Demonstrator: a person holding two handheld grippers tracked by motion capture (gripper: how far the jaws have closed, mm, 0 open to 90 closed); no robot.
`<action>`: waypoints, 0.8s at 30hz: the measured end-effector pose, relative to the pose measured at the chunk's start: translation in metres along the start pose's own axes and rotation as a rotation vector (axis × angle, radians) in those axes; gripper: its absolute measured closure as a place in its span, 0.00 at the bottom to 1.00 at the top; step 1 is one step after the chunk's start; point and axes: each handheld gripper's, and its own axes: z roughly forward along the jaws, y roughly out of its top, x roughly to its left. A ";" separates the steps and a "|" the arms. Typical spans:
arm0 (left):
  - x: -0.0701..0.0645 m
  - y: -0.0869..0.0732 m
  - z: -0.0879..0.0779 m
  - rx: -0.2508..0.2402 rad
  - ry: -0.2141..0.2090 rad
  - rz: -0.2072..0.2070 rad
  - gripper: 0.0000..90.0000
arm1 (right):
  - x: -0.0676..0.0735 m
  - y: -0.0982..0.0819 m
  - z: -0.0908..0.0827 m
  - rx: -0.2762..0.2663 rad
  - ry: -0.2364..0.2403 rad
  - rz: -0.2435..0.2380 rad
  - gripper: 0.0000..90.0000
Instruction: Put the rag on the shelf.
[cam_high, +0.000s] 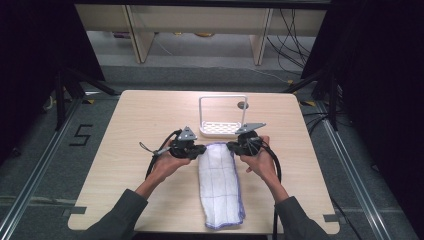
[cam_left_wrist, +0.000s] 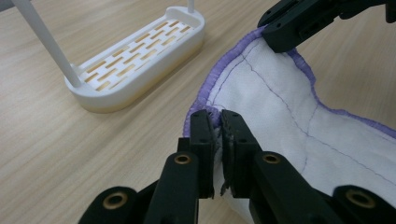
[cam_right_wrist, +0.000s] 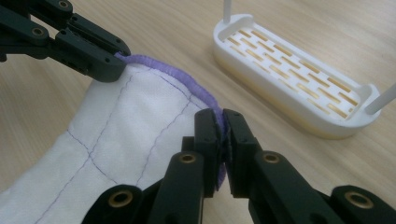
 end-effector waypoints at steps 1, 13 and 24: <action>-0.001 0.001 -0.003 0.005 -0.001 0.011 0.92 | 0.002 0.001 -0.001 -0.016 -0.004 0.014 0.95; -0.019 0.029 -0.035 -0.047 -0.018 0.056 0.92 | 0.017 0.014 -0.047 -0.083 -0.007 -0.072 0.95; -0.023 0.082 -0.073 -0.051 -0.067 0.076 0.92 | 0.025 0.049 -0.085 -0.060 0.003 -0.093 0.95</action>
